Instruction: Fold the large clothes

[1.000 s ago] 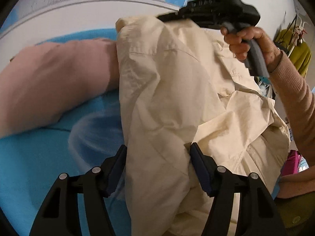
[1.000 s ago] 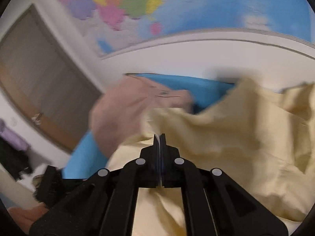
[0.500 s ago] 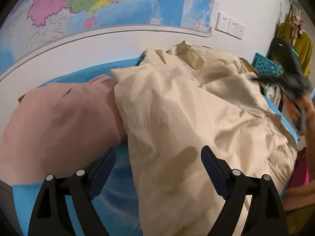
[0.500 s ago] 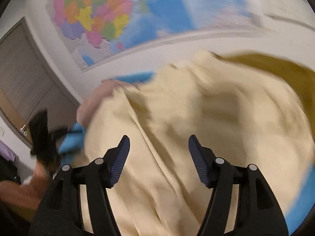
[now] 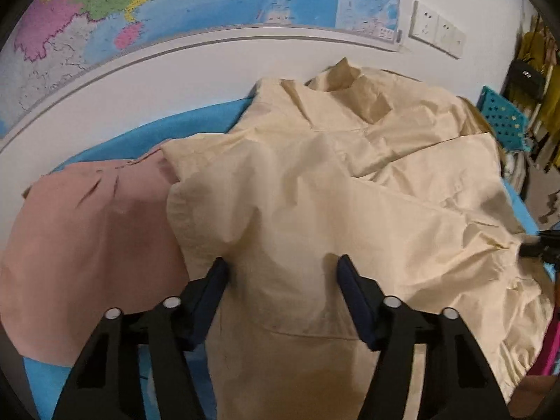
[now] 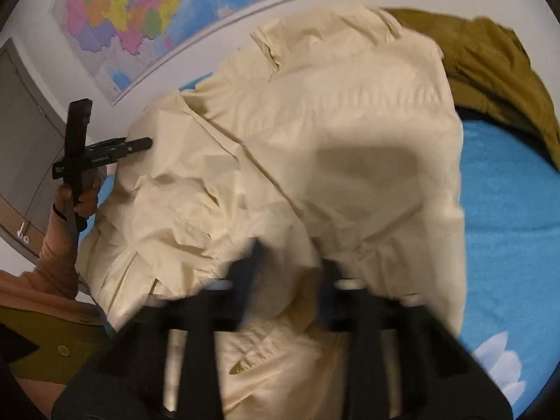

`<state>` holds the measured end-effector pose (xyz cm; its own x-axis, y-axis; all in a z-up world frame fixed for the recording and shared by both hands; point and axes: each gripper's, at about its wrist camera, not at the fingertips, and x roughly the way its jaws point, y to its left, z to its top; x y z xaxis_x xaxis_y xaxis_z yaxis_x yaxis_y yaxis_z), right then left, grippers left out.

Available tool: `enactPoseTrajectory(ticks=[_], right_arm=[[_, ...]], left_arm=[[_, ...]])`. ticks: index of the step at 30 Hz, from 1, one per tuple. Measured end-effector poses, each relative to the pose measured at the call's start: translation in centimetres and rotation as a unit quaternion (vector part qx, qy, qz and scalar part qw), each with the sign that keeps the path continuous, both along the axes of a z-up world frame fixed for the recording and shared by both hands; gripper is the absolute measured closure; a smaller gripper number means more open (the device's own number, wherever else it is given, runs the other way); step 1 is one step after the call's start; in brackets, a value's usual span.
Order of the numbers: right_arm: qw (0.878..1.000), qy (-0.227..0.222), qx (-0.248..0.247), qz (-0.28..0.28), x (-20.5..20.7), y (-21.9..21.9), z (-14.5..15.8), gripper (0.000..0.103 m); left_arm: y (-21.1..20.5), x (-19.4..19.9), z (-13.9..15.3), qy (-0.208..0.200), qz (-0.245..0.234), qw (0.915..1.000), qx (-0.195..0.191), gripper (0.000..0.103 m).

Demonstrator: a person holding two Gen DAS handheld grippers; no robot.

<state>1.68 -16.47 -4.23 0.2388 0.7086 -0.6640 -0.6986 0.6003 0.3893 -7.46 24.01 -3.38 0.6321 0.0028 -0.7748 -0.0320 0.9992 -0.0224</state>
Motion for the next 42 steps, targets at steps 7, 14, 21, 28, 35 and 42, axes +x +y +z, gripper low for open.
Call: enactPoseTrajectory(ticks=[7,14,21,28,35,42], right_arm=[[0.991,-0.132,0.033,0.001,0.2,0.5,8.1,0.099],[0.979,-0.199,0.032,-0.024,4.9,2.7,11.0,0.1],[0.992,-0.095,-0.048,-0.066,10.3,3.4,1.7,0.099],[0.99,-0.094,-0.067,-0.081,9.8,3.2,0.0,0.092],[0.983,-0.165,-0.013,-0.086,5.1,1.8,4.6,0.067],[0.986,-0.137,-0.084,0.037,3.0,7.5,0.8,0.07]], left_arm=[[1.4,-0.4,1.6,-0.017,0.039,0.9986,-0.031,0.06],[1.8,0.1,3.3,-0.048,0.087,0.9946,-0.028,0.063],[1.5,0.6,1.8,-0.043,0.1,0.9937,0.028,0.047],[-1.8,-2.0,2.6,-0.072,-0.002,0.9961,0.05,0.031],[-3.5,0.4,-1.5,0.006,-0.001,0.9927,0.12,0.031],[-3.1,1.4,-2.6,0.021,0.02,0.9925,0.119,0.03]])
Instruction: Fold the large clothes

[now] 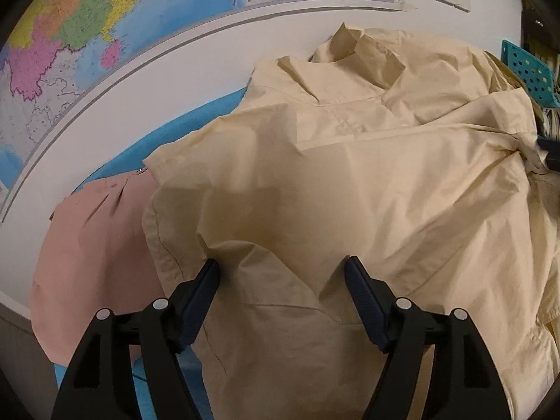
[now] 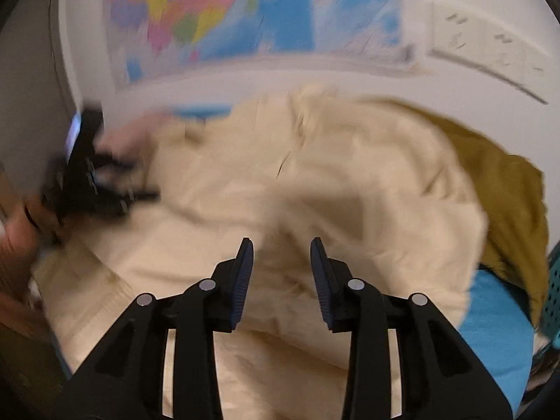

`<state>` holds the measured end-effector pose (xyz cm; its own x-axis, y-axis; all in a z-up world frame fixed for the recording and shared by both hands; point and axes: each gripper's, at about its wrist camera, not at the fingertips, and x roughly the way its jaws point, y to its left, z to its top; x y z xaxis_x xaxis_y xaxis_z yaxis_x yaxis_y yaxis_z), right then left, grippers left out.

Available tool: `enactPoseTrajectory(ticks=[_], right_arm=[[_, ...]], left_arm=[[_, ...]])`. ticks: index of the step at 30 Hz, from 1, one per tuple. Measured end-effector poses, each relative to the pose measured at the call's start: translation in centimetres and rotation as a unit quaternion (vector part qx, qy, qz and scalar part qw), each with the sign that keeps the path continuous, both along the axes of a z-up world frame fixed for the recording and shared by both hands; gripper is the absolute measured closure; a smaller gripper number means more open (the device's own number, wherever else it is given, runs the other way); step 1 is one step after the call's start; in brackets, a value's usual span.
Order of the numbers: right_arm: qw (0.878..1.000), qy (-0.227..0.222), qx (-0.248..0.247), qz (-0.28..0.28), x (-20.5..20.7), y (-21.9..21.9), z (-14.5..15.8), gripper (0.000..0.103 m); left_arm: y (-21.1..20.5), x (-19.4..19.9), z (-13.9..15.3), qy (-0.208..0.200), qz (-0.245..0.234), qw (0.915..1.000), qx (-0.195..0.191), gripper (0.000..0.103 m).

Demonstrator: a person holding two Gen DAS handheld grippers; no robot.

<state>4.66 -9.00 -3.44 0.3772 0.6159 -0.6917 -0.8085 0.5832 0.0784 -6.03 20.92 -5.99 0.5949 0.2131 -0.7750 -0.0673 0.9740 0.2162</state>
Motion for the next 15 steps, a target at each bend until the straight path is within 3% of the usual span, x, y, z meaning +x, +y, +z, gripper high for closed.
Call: enactPoseTrajectory(ticks=[2,4,10,15], right_arm=[[0.999,0.032,-0.017,-0.012,1.5,0.5,-2.2,0.073],[0.998,0.057,0.0,-0.02,2.2,0.1,-2.9,0.073],[0.999,0.035,0.023,-0.024,0.2,-2.0,-1.0,0.067],[0.998,0.038,0.051,-0.005,-2.3,-3.2,-0.2,0.063]], left_arm=[[0.0,-0.1,0.0,-0.005,0.007,1.0,0.006,0.03],[-0.2,-0.4,0.4,-0.014,0.008,0.9998,0.008,0.029],[-1.2,-2.8,1.9,-0.049,-0.003,0.9987,0.01,0.026],[-1.9,-4.0,1.5,-0.047,-0.014,0.9987,0.009,0.026]])
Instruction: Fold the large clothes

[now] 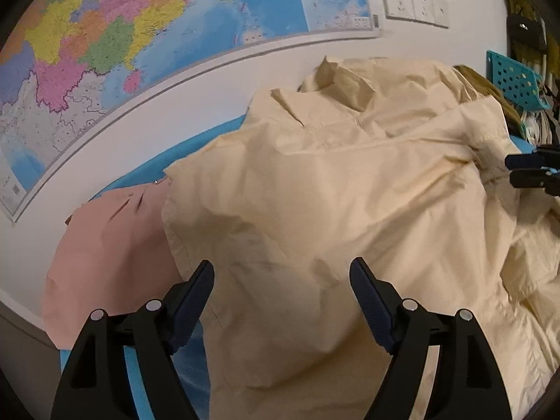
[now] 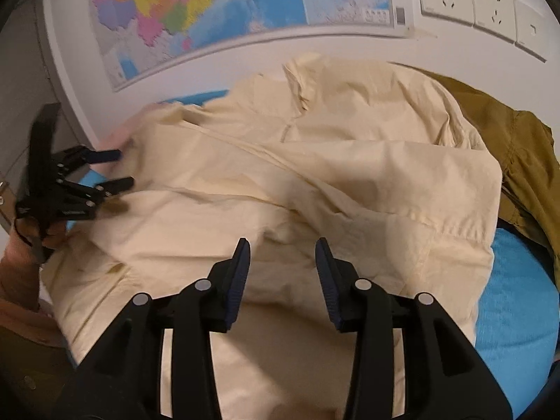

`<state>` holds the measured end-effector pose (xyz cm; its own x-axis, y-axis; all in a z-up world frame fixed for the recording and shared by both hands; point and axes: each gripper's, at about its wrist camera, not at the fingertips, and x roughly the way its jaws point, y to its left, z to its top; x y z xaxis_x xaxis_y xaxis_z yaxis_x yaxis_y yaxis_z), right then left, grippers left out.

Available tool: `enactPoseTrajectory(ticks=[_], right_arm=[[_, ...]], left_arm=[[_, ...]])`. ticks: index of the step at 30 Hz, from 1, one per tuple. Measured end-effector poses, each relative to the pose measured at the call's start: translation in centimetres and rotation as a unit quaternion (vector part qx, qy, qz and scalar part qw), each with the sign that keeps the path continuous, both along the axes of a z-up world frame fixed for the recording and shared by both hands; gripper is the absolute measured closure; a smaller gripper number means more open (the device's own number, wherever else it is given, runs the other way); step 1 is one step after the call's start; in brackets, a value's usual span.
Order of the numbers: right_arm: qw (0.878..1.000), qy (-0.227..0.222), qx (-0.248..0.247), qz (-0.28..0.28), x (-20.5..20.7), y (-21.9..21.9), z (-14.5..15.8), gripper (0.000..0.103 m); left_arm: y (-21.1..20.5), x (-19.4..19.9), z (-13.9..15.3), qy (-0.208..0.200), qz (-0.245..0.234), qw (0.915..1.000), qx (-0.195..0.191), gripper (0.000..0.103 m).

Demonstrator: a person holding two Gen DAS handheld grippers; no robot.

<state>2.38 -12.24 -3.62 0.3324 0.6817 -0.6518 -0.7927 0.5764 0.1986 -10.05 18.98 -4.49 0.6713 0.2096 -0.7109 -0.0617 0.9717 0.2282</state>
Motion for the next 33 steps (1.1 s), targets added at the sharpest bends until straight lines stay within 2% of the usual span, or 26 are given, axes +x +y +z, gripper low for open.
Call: enactPoseTrajectory(ticks=[3,6,9,10,12,15,17,19,21,25,29,33], right_arm=[[1.0,0.01,-0.02,-0.008,-0.1,0.2,-1.1,0.056],[0.998,0.035,-0.032,-0.029,0.9,0.3,-2.3,0.056],[0.998,0.048,-0.002,-0.035,0.9,-1.0,-1.4,0.055],[0.998,0.049,0.013,-0.034,0.5,-1.8,-0.8,0.053],[0.997,0.046,0.038,-0.042,-0.4,-4.1,0.2,0.05],[0.992,0.069,0.082,-0.061,-1.5,-8.2,0.3,0.042],[0.988,0.084,0.098,-0.083,-2.4,-10.9,-0.3,0.035],[0.982,0.105,0.108,-0.112,-3.3,-13.9,-1.5,0.026],[0.975,0.128,0.121,-0.132,-3.8,-16.1,-2.7,0.025],[0.965,0.157,0.14,-0.155,-5.1,-19.5,-4.5,0.02],[0.965,0.165,0.139,-0.146,-6.6,-19.9,-5.4,0.014],[0.965,0.169,0.142,-0.142,-7.1,-20.1,-6.4,0.013]], left_arm=[[0.1,-0.3,-0.8,0.011,0.003,0.9999,-0.008,0.026],[0.8,-0.6,-1.1,0.017,0.021,0.9995,-0.014,0.025],[1.9,-2.2,0.1,-0.006,0.02,0.9984,-0.053,0.025],[2.4,-3.3,0.9,-0.022,0.015,0.9969,-0.074,0.021],[3.7,-5.8,2.1,-0.049,0.016,0.9932,-0.104,0.018],[5.9,-9.2,2.4,-0.058,0.026,0.9864,-0.151,0.014],[7.1,-10.9,1.7,-0.053,0.031,0.9808,-0.185,0.012],[8.3,-13.1,0.6,-0.054,0.027,0.9709,-0.232,0.01],[9.0,-14.9,-0.9,-0.04,0.033,0.9626,-0.266,0.01],[8.4,-16.8,-3.3,-0.009,0.045,0.9556,-0.291,0.01],[7.0,-18.0,-4.2,0.005,0.021,0.9464,-0.322,0.008],[5.3,-18.5,-4.8,0.011,0.002,0.9451,-0.327,0.007]])
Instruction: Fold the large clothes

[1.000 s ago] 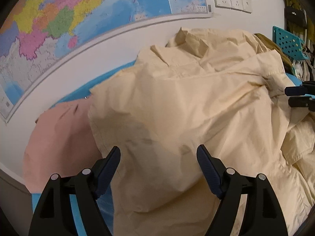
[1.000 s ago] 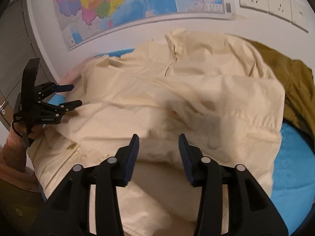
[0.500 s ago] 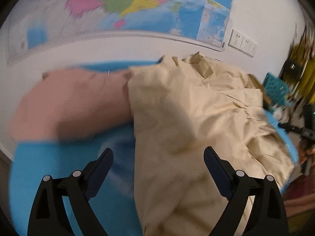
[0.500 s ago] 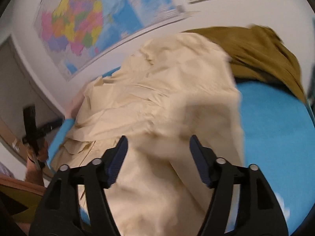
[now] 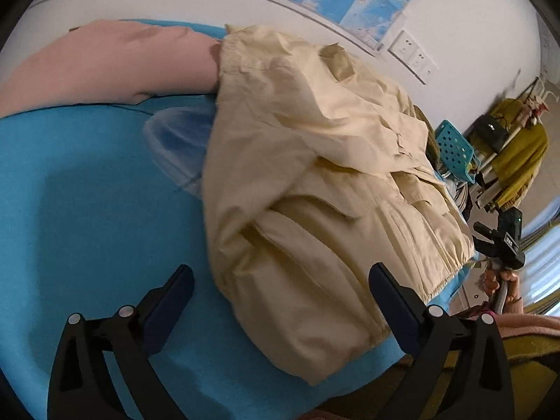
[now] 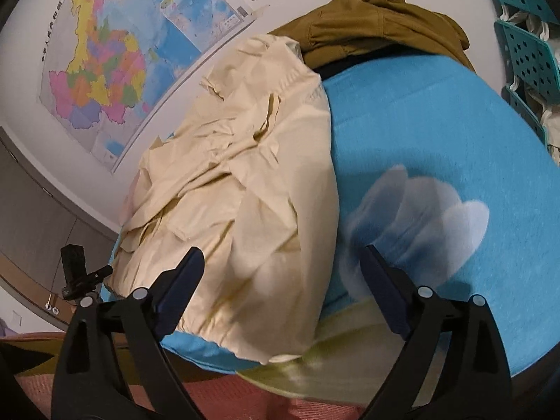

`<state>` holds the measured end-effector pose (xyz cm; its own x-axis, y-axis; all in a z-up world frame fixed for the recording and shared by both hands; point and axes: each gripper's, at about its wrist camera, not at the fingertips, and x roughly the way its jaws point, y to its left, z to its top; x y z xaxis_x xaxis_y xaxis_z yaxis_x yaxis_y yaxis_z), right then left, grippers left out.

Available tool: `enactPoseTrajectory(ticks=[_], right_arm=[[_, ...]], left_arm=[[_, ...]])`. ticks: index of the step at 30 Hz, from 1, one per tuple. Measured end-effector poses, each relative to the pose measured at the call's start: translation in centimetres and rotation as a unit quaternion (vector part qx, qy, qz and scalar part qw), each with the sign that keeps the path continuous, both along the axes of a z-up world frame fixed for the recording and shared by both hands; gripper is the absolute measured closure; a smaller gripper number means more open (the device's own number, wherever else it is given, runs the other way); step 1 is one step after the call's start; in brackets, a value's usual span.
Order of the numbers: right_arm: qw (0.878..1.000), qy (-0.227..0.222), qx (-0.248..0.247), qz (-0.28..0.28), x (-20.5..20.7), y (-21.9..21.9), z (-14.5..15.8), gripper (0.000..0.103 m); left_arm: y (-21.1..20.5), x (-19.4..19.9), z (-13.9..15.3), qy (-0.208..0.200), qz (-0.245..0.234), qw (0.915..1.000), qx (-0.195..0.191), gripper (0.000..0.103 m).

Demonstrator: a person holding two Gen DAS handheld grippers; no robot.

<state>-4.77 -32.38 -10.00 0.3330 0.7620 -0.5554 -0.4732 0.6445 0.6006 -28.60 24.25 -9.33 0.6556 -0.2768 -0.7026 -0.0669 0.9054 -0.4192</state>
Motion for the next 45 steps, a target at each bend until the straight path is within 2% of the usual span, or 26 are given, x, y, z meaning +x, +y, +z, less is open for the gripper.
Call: enactPoseTrajectory(ticks=[7,9,13,14,17,18,19,21,24,25,27,28,29,30,31,32,33,36,38,42,45], right_arm=[[0.999,-0.009,0.012,0.047,-1.5,1.6,-0.2,0.013],[0.997,-0.009,0.02,0.069,-1.9,2.3,-0.3,0.018],[0.994,-0.009,0.036,0.1,-2.0,3.6,-0.5,0.028],[0.994,-0.008,0.041,0.1,-1.9,3.7,-0.6,0.035],[0.993,0.016,0.077,0.091,-1.2,3.0,-1.1,0.049],[0.993,0.02,0.078,0.088,-1.2,2.7,-1.1,0.049],[0.994,0.02,0.074,0.083,-1.3,2.3,-1.0,0.049],[0.995,0.025,0.067,0.075,-1.6,1.4,-1.1,0.048],[0.996,0.014,0.053,0.068,-2.3,1.1,-1.0,0.046],[0.996,0.008,0.052,0.068,-2.5,1.3,-1.0,0.045],[0.997,-0.003,0.042,0.069,-2.7,2.3,-1.0,0.045],[0.996,-0.009,0.039,0.075,-2.7,3.0,-0.9,0.045],[0.996,-0.009,0.045,0.079,-2.6,3.2,-1.0,0.048],[0.995,-0.005,0.056,0.083,-2.4,3.3,-1.3,0.053],[0.993,0.013,0.079,0.084,-1.8,3.3,-1.8,0.073],[0.992,0.026,0.092,0.081,-1.5,3.2,-2.1,0.081],[0.991,0.031,0.107,0.077,-1.4,2.9,-2.2,0.083],[0.986,0.01,0.152,0.074,-2.5,1.8,-0.5,0.087],[0.983,-0.016,0.165,0.072,-3.7,1.3,1.4,0.089],[0.978,-0.059,0.185,0.079,-6.0,0.2,4.7,0.089],[0.97,-0.079,0.217,0.077,-7.5,-0.9,6.2,0.089]], left_arm=[[-2.4,0.5,-0.1,-0.005,-0.042,0.9983,-0.039,0.007],[-2.8,0.6,-0.2,-0.009,-0.055,0.9968,-0.058,0.007],[-3.5,1.7,-0.4,-0.009,-0.055,0.9967,-0.058,0.007],[-3.6,2.0,-0.3,-0.009,-0.053,0.9968,-0.06,0.007],[-3.3,2.7,-0.3,-0.01,-0.038,0.9969,-0.068,0.009],[-3.3,2.7,-0.3,-0.01,-0.032,0.9974,-0.063,0.013],[-3.3,2.6,-0.2,-0.005,-0.024,0.9985,-0.05,0.024],[-3.0,2.4,-0.3,0.003,-0.015,0.9992,-0.038,0.03],[-2.6,2.4,-0.4,0.003,-0.009,0.9983,-0.057,0.024],[-2.8,2.6,-0.4,-0.001,-0.011,0.9979,-0.063,0.018],[-3.3,3.0,-0.3,-0.001,-0.001,0.9984,-0.056,0.018],[-3.6,3.2,-0.2,0.001,0.006,0.9991,-0.042,0.029],[-3.7,3.4,-0.2,0.007,0.02,0.9995,-0.025,0.055],[-3.8,3.5,-0.3,0.015,0.028,0.9994,-0.017,0.057],[-3.4,3.5,-0.3,0.018,0.036,0.999,-0.021,0.064],[-2.9,3.4,-0.2,0.02,0.043,0.9983,-0.035,0.068],[-2.4,3.2,-0.3,0.022,0.047,0.9975,-0.047,0.072],[-1.5,2.1,0.6,0.01,0.045,0.9963,-0.073,0.076],[-1.2,1.2,1.8,-0.008,0.031,0.9953,-0.092,0.08],[-1.2,-1.4,5.2,-0.05,0.005,0.994,-0.097,0.082],[-0.3,-3.9,6.8,-0.065,-0.013,0.9887,-0.135,0.082]])
